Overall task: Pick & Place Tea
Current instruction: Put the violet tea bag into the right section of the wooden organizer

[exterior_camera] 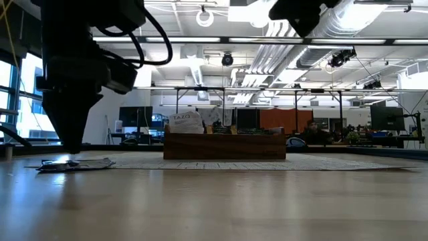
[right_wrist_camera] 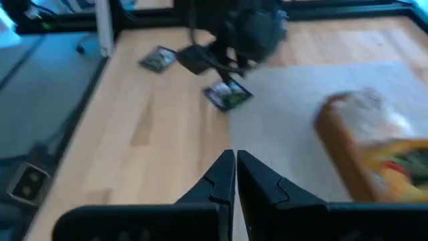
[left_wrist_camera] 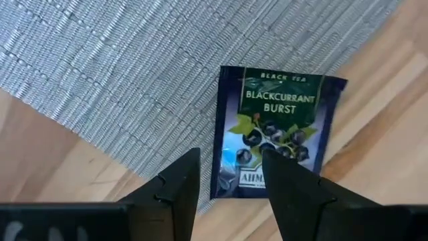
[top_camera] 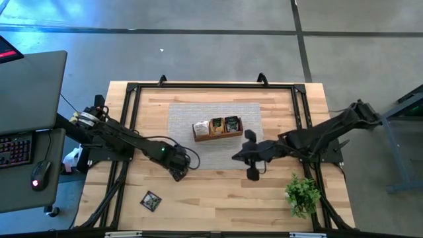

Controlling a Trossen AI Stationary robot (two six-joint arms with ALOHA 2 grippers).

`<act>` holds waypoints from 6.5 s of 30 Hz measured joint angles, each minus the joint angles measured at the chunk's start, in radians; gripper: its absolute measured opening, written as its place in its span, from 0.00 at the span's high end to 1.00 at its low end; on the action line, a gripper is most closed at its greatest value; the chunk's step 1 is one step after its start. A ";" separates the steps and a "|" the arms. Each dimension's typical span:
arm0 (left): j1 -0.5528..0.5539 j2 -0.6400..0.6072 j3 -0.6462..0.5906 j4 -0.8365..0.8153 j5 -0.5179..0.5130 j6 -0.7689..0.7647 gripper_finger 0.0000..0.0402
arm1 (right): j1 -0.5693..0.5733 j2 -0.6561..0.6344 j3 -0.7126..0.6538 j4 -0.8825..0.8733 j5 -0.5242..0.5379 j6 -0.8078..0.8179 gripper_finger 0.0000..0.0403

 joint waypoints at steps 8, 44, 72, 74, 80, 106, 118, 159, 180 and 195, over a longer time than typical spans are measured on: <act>0.000 0.064 0.002 0.029 0.026 -0.001 0.61 | 0.025 0.311 0.001 0.415 -0.030 0.001 0.99; 0.007 0.093 0.005 0.114 0.122 -0.341 0.61 | -0.019 0.710 0.192 0.212 0.091 0.162 1.00; -0.143 0.099 0.126 0.126 0.023 -0.492 0.61 | 0.045 0.785 0.203 0.592 -0.073 0.128 1.00; -0.166 0.099 0.126 0.123 -0.017 -0.552 0.61 | 0.041 0.814 0.222 0.584 -0.072 0.129 1.00; -0.204 0.152 0.093 0.163 -0.106 -0.679 0.61 | 0.034 0.875 0.303 0.524 0.002 0.104 1.00; -0.204 0.172 0.045 0.331 -0.276 -0.647 0.61 | 0.006 0.931 0.354 0.476 0.032 0.123 1.00; -0.203 0.222 0.048 0.346 -0.285 -0.622 0.74 | -0.001 0.931 0.356 0.440 0.008 0.139 1.00; 0.142 0.188 0.303 0.675 -0.655 0.219 1.00 | 0.086 -0.169 -0.109 -0.373 0.419 0.354 1.00; 0.360 0.434 0.303 1.079 -0.565 0.494 1.00 | 0.067 -0.430 -0.475 0.033 0.410 0.185 1.00; 0.360 0.441 0.368 0.971 -0.568 0.520 0.71 | 0.068 -0.429 -0.475 0.108 0.411 0.157 0.99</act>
